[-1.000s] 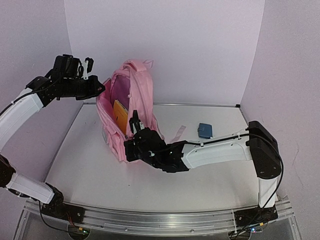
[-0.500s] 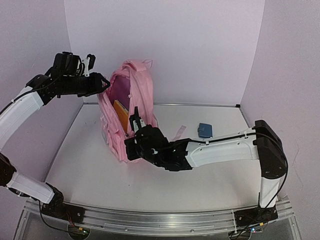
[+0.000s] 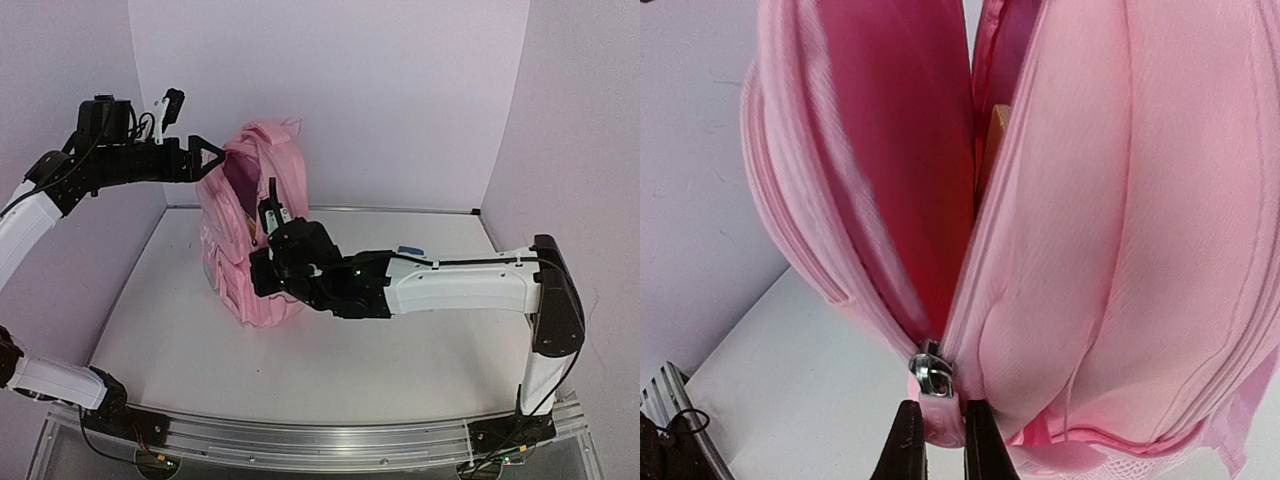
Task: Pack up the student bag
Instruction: Zip the student bag at the center of the board.
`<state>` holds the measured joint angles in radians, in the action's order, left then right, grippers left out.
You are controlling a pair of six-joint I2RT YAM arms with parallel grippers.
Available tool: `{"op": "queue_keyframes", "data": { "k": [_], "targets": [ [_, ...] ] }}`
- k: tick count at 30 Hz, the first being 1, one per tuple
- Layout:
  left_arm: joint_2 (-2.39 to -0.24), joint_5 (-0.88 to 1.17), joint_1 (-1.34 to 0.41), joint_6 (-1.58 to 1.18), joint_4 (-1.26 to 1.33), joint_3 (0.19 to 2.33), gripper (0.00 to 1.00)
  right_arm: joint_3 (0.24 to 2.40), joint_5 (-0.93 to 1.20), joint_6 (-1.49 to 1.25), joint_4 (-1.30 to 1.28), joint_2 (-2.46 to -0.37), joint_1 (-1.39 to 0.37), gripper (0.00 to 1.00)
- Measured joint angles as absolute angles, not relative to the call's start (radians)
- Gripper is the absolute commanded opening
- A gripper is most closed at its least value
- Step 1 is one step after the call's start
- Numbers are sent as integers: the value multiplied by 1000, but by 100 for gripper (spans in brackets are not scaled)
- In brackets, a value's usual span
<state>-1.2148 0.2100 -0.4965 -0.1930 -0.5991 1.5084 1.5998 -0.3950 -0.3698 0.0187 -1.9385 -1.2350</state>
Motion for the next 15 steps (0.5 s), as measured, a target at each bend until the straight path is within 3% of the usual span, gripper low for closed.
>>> {"op": "queue_keyframes", "data": {
  "k": [5,15],
  "targets": [
    [-1189,263,-496,-149,-601,1474,98,1695,-425,-344,-47,-1938,-1235,0],
    [-1174,451,-496,-140,-595,1407,83,1847,-471,-269,-133,-1943,-1228,1]
  ]
}}
